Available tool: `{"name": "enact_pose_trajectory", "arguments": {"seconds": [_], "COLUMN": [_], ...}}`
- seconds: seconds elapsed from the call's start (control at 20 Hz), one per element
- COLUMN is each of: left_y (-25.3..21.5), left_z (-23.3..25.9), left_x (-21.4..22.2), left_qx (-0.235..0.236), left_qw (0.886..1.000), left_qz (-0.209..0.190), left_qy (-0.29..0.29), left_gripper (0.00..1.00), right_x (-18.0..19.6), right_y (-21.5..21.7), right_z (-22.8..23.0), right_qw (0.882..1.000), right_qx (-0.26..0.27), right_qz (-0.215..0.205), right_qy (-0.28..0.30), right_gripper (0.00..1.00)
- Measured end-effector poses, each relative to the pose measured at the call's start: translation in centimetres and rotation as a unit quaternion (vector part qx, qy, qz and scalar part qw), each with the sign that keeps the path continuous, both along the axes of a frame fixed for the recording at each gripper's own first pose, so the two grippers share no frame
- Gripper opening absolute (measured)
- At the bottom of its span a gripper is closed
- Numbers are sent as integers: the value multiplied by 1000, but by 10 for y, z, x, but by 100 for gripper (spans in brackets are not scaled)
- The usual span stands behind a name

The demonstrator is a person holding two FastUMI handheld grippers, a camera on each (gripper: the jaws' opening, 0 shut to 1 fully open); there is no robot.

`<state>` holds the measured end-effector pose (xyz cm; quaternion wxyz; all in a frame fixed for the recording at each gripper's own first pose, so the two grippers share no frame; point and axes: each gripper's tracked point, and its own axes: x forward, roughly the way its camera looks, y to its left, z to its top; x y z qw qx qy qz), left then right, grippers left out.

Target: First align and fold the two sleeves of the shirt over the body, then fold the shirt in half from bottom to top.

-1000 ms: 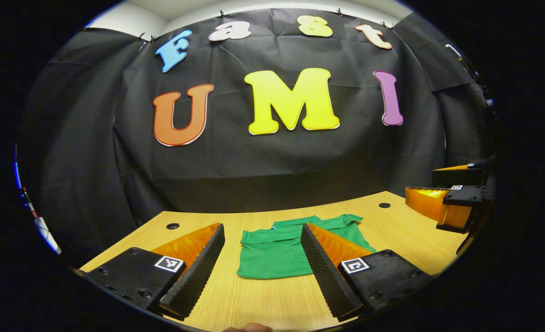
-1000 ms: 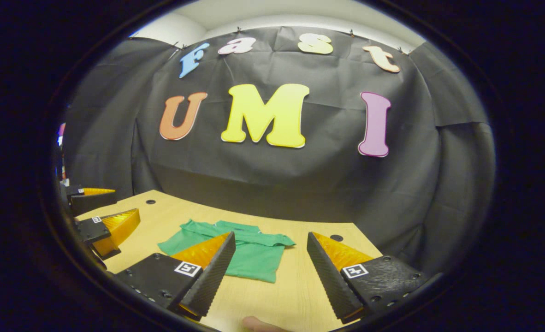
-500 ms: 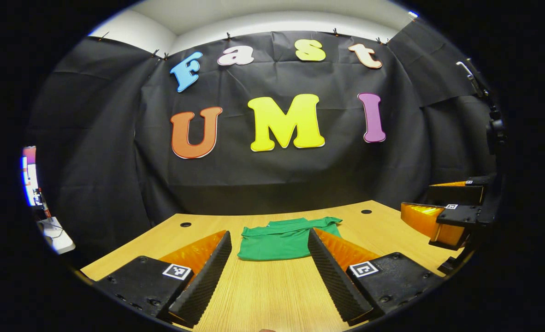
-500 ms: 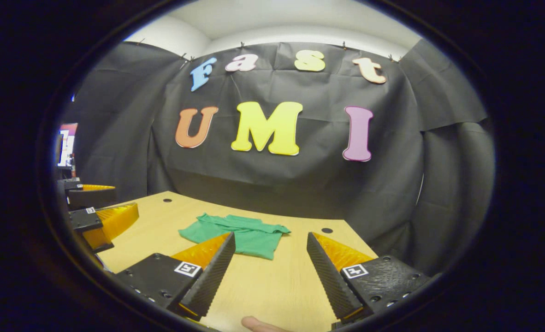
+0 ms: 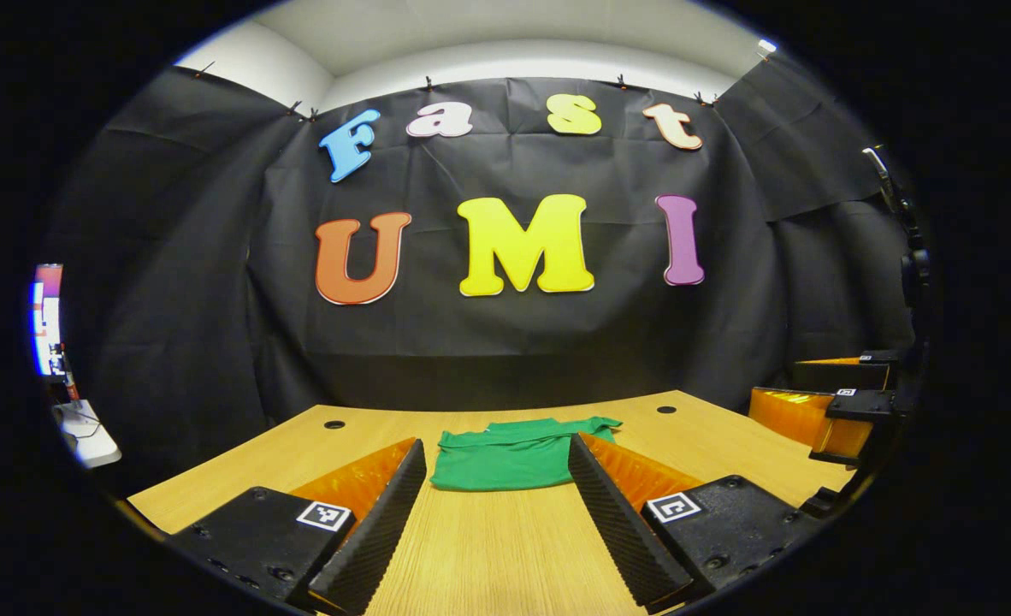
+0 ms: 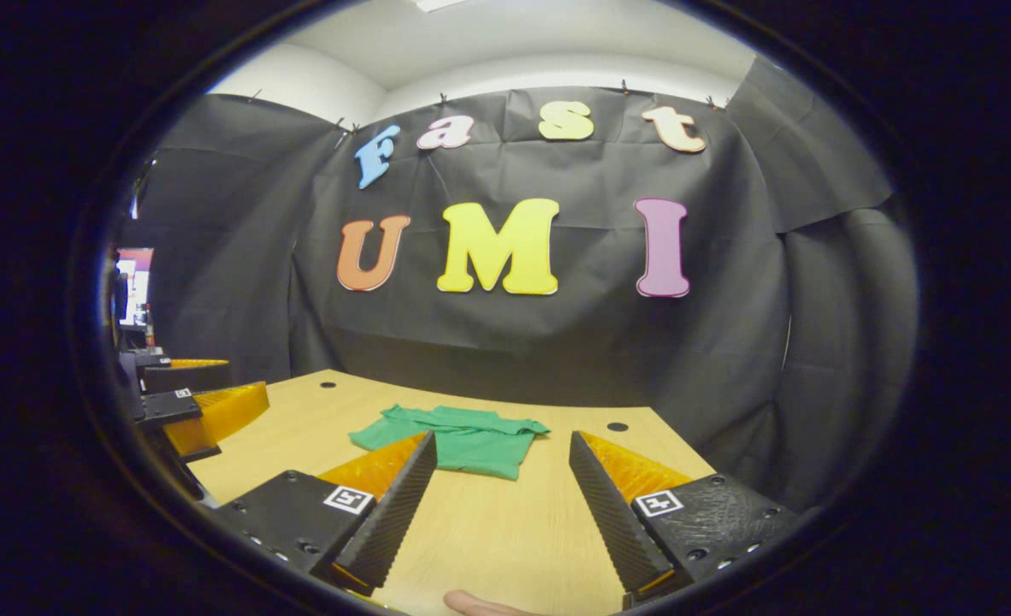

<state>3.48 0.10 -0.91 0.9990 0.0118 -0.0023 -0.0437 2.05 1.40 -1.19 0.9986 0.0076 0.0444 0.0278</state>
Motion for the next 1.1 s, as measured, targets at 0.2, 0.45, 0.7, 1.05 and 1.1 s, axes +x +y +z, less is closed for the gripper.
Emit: {"name": "enact_pose_trajectory", "arguments": {"seconds": [0.2, 0.45, 0.7, 1.05, 1.1], "left_y": [2, -9, -11, -6, -7], "left_z": [-6, 4, 0, -6, -7], "left_x": [4, -5, -3, -1, -1], "left_qx": [-3, 20, 24, 19, 19], "left_qw": [1000, 1000, 1000, 1000, 1000], "left_qz": [7, -7, -12, -9, -10], "left_qy": [15, -9, -6, 7, 8], "left_gripper": [100, 100, 100, 100, 100], "right_x": [-1, -6, -8, -5, -5], "right_y": [11, 32, 33, 36, 35], "right_z": [-1, -14, -14, -20, -21], "right_qw": [1000, 999, 999, 999, 999], "right_qx": [-20, -21, -29, -31, -32], "right_qz": [10, 38, 33, 34, 33], "right_qy": [-10, 18, 11, 20, 20], "right_gripper": [95, 95, 95, 95, 95]}}
